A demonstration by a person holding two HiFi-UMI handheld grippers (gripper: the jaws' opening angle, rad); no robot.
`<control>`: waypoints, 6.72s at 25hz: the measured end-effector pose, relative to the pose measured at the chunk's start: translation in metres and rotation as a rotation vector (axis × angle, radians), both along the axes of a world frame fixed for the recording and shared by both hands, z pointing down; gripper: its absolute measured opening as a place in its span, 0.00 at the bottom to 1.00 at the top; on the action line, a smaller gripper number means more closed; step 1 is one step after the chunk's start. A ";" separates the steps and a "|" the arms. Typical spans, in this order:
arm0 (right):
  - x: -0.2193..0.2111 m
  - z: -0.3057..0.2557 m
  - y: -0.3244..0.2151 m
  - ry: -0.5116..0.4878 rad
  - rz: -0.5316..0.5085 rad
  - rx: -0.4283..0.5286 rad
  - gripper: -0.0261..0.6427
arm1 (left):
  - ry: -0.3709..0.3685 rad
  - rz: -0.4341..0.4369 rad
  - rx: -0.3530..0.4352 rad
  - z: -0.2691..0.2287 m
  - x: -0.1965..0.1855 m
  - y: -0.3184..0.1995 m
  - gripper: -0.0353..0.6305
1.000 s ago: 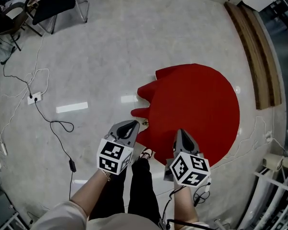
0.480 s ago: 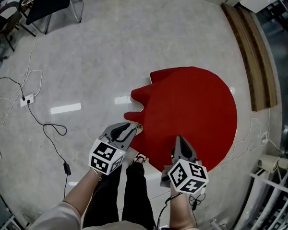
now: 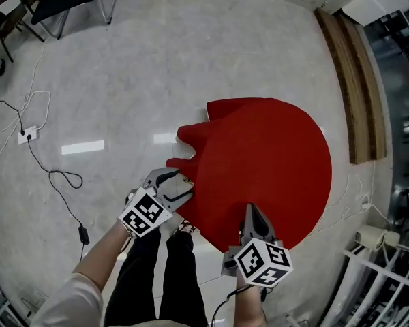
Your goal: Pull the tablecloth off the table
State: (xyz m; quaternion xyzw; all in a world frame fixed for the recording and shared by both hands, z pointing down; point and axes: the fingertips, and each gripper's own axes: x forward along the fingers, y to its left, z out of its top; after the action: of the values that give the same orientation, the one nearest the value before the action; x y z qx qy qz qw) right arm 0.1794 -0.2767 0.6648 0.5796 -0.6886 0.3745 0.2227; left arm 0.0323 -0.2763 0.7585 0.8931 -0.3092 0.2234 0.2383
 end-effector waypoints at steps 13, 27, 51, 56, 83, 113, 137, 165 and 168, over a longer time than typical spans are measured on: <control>-0.003 0.005 0.007 -0.031 0.022 -0.016 0.08 | 0.031 0.145 -0.019 0.012 0.025 -0.022 0.57; -0.008 0.007 0.016 -0.046 0.016 -0.022 0.08 | 0.097 0.232 0.028 0.005 0.042 -0.033 0.35; -0.002 -0.031 0.015 -0.074 0.081 0.013 0.08 | -0.008 -0.161 -0.060 -0.076 -0.013 -0.022 0.08; 0.013 -0.032 0.022 -0.101 0.129 -0.015 0.08 | 0.036 -0.184 -0.065 -0.106 -0.006 -0.019 0.08; 0.075 -0.043 -0.009 -0.013 -0.127 0.011 0.28 | -0.057 -0.172 -0.045 -0.187 0.017 -0.009 0.08; 0.048 0.031 -0.057 0.234 -1.124 -0.205 0.21 | -0.041 -0.281 -0.014 -0.227 0.010 -0.013 0.08; 0.076 -0.053 -0.048 -0.145 -0.248 -0.019 0.08 | -0.072 -0.453 -0.203 -0.187 -0.001 -0.031 0.08; 0.076 -0.143 -0.036 -0.347 0.190 0.082 0.08 | -0.029 -0.338 -0.130 -0.219 0.011 -0.040 0.08; 0.074 -0.146 -0.031 -0.341 0.211 0.093 0.08 | -0.026 -0.331 -0.119 -0.223 0.008 -0.039 0.08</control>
State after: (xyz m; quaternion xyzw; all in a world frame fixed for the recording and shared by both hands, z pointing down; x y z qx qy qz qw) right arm 0.2534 -0.3080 0.5187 0.5863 -0.6685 0.4562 0.0356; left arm 0.0399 -0.3156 0.5360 0.8114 -0.4411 0.2106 0.3205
